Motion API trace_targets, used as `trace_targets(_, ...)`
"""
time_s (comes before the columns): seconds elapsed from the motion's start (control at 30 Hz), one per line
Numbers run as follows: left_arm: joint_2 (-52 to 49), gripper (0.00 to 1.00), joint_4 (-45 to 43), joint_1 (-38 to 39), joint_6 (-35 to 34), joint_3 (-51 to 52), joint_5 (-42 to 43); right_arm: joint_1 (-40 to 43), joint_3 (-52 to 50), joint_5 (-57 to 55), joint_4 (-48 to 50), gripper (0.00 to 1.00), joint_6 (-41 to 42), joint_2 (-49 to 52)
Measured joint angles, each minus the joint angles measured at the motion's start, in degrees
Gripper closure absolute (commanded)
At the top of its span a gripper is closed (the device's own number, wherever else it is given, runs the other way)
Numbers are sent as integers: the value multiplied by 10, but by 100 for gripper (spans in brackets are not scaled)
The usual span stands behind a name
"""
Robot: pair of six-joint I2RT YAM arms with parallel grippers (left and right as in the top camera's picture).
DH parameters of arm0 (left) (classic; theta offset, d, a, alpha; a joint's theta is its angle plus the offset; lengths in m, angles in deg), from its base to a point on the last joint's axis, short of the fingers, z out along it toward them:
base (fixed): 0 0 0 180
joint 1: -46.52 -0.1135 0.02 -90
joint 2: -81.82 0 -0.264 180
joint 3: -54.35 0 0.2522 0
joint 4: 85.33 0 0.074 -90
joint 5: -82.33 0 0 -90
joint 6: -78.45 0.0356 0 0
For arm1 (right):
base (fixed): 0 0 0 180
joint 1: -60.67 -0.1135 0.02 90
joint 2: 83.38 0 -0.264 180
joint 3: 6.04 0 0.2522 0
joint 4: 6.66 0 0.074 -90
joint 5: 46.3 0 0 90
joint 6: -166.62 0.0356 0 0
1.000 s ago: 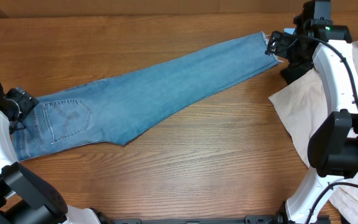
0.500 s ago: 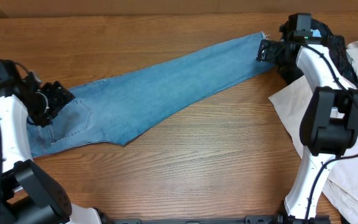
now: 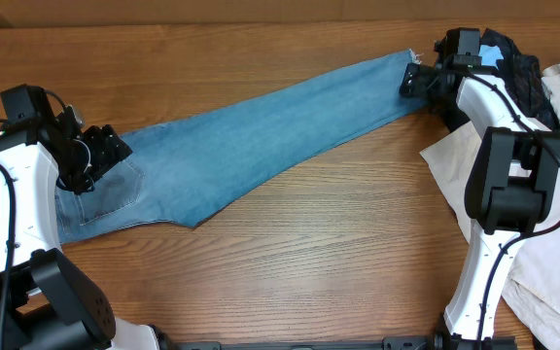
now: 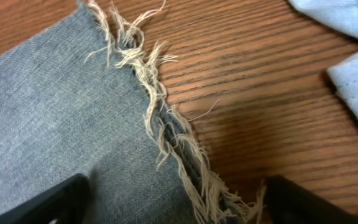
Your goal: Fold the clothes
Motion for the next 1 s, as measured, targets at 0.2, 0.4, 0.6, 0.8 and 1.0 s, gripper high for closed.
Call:
trace_targets(0.2, 0, 23, 1, 0, 0, 0, 0, 1, 3, 10, 4, 91, 2, 7)
trace_targets(0.4, 0, 23, 7, 0, 0, 0, -2, 4, 19, 19, -33, 96, 6, 10)
trace_targets(0.6, 0, 22, 26, 0, 0, 0, -2, 8, 49, -7, -120, 96, 5, 8)
trace_targets(0.8, 0, 17, 61, 0, 1, 0, -2, 33, 56, -58, -167, 96, 5, -49)
trace_targets(1.0, 0, 15, 100, 0, 12, 0, -2, 76, 68, -101, -173, 96, -4, -153)
